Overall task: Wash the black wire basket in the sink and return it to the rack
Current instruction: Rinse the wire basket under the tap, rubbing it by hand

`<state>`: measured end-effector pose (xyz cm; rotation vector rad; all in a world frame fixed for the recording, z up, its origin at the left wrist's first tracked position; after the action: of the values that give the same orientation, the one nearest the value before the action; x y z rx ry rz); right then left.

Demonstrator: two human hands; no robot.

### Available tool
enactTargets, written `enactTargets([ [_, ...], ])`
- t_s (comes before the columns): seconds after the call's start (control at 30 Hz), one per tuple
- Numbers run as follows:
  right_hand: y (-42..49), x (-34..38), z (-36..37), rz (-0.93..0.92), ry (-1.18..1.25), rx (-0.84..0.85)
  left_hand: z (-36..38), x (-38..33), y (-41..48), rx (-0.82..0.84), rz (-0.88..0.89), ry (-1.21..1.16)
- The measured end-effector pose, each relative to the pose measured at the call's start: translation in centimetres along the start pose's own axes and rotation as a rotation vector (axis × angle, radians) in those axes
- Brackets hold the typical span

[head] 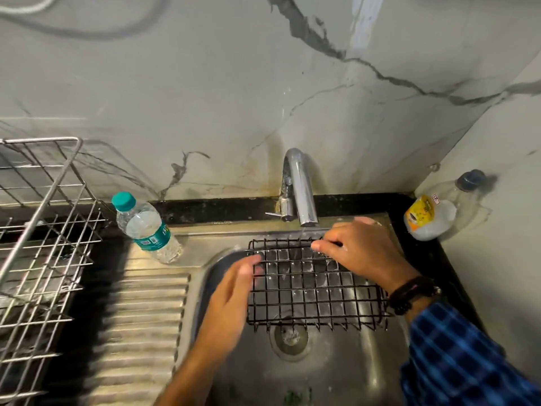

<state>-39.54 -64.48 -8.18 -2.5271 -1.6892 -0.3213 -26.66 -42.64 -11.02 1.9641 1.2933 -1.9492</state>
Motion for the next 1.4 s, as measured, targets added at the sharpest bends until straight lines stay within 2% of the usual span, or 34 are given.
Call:
enactTargets([
  [0.07, 1.2, 0.1, -0.1, 0.009, 0.049, 0.032, 1.0, -1.9, 1.2, 0.032, -0.038, 0.039],
  [0.17, 2.0, 0.0, -1.5, 0.078, 0.099, -0.032, 1.0, -4.1, 2.6, -0.033, 0.065, 0.004],
  [0.33, 0.6, 2.7, -2.1, 0.261, -0.104, -0.219, 2.3, -4.8, 3.6, -0.124, 0.15, -0.051],
  [0.4, 0.3, 6.0, -0.2, 0.226, -0.047, -0.128, 3.3, -4.7, 3.4, -0.146, 0.171, -0.047],
  [0.47, -0.4, 9.2, 2.2, 0.116, 0.085, -0.007, 3.9, -4.1, 3.2, -0.163, 0.155, -0.063],
  [0.57, -1.6, 8.8, 3.6, 0.034, 0.064, 0.059, 3.5, -2.7, 3.1, -0.144, 0.069, -0.211],
  [0.6, -2.2, 7.2, 3.7, 0.077, 0.05, 0.07, 3.1, -2.4, 3.1, -0.153, 0.05, -0.254],
  [0.7, -4.4, 1.6, 3.7, 0.355, 0.064, 0.105, 1.9, -2.1, 3.5, -0.202, 0.042, -0.314],
  [0.77, -5.0, 1.0, 4.0, 0.429, 0.131, 0.119, 1.5, -2.4, 3.9, -0.217, 0.049, -0.316],
  [0.83, -4.2, 3.7, 4.2, 0.313, 0.071, 0.105, 1.5, -3.1, 4.3, -0.204, 0.069, -0.293],
  [0.97, -2.7, 11.2, 4.7, -0.064, 0.007, 0.044, 1.6, -3.6, 4.8, -0.152, 0.077, -0.216],
  [1.03, -2.7, 11.4, 4.3, -0.117, -0.037, 0.032, 1.0, -3.1, 4.7, -0.124, 0.038, -0.244],
  [1.1, -3.4, 8.9, 3.6, -0.011, -0.062, 0.028, -0.1, -2.4, 4.3, -0.102, 0.001, -0.305],
  [1.17, -4.9, 5.2, 3.3, 0.192, -0.026, 0.04, -0.9, -1.8, 4.0, -0.085, -0.034, -0.315],
  [1.27, -6.7, 3.2, 2.6, 0.413, 0.146, 0.012, -0.8, -1.2, 3.6, -0.063, -0.068, -0.305],
  [1.33, -7.2, 3.1, 1.9, 0.48, 0.306, -0.107, 0.2, -1.5, 3.5, -0.051, -0.076, -0.308],
  [1.4, -8.0, 2.5, 0.5, 0.518, 0.392, -0.321, 1.2, -2.3, 3.4, -0.037, -0.068, -0.334],
])
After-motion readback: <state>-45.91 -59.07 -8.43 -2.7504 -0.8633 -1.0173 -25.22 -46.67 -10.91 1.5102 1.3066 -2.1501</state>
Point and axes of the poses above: each hand's wrist, its own y-axis towards the middle knuckle, its own z-axis out of the palm, x = y × z, the point moved 6 cm from there along y, towards the middle knuckle, and after that the axes turned 13 degrees about -z, right-handed, at the moved point
